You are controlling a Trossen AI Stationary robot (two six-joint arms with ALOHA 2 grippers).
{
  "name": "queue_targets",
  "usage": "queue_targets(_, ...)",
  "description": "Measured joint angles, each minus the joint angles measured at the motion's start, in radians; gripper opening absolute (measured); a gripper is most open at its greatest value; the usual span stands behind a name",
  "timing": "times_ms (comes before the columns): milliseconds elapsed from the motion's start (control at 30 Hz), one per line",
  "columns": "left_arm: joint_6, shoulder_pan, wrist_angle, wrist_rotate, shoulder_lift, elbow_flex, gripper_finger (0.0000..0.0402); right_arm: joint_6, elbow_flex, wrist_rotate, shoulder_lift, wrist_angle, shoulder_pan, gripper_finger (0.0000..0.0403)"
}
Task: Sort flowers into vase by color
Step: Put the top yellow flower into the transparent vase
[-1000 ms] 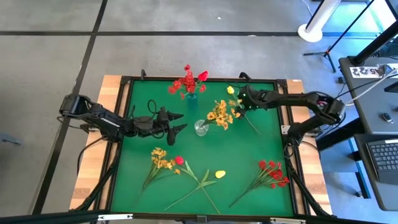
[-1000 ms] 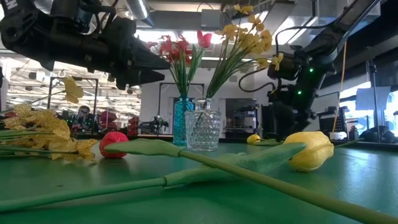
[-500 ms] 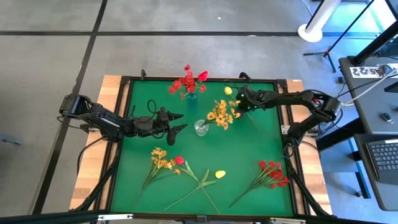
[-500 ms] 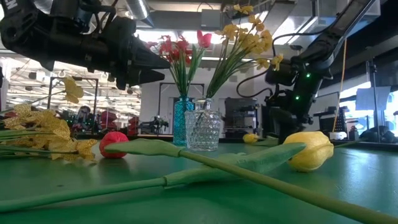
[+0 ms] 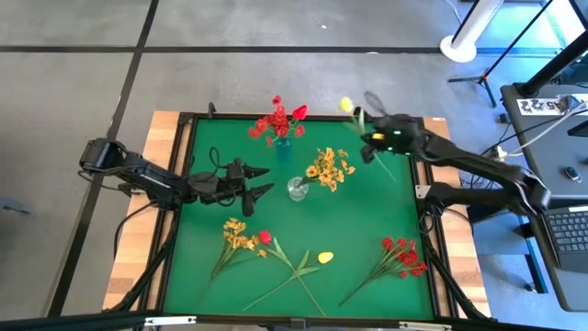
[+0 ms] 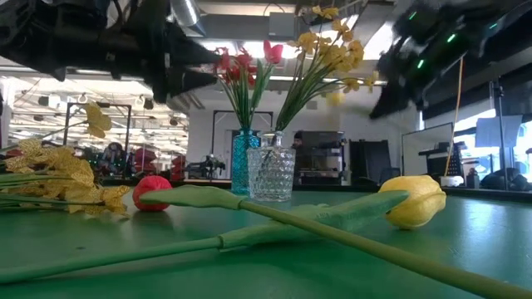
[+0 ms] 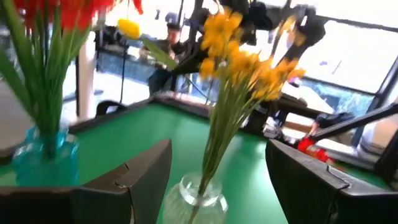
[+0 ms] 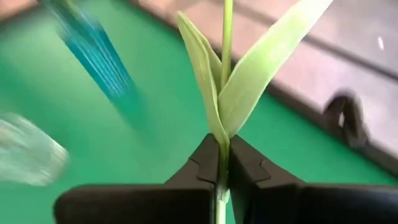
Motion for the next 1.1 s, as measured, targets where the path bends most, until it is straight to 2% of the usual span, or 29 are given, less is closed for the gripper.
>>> queue_targets(100,0.031,-0.022,-0.007,-0.002,-0.039,0.018,0.0255,0.021,0.0,-0.071,-0.15,0.044,0.006,0.0007)
queue_targets(200,0.087,-0.048,-0.004,-0.001,-0.058,0.07,0.0255,0.072,0.0,-0.134,-0.267,0.128,0.06,0.001)
queue_targets(367,0.182,-0.083,-0.114,0.038,-0.056,0.251,0.0255,0.097,0.002,-0.125,-0.331,0.289,0.25,0.0007)
queue_targets(533,0.192,-0.09,-0.311,0.087,-0.016,0.465,0.0255,0.047,0.002,-0.008,-0.259,0.454,0.45,0.0006)
queue_targets(667,0.188,-0.067,-0.423,0.132,0.046,0.598,0.0255,-0.01,0.002,0.058,-0.159,0.568,0.546,0.0006)
queue_targets(967,0.103,0.028,-0.475,0.282,0.178,0.78,0.0255,-0.009,0.002,0.035,0.022,0.81,0.589,0.0006)
queue_targets(1100,0.079,0.066,-0.475,0.298,0.23,0.825,0.0255,0.016,0.002,-0.003,0.061,0.893,0.589,0.0006)
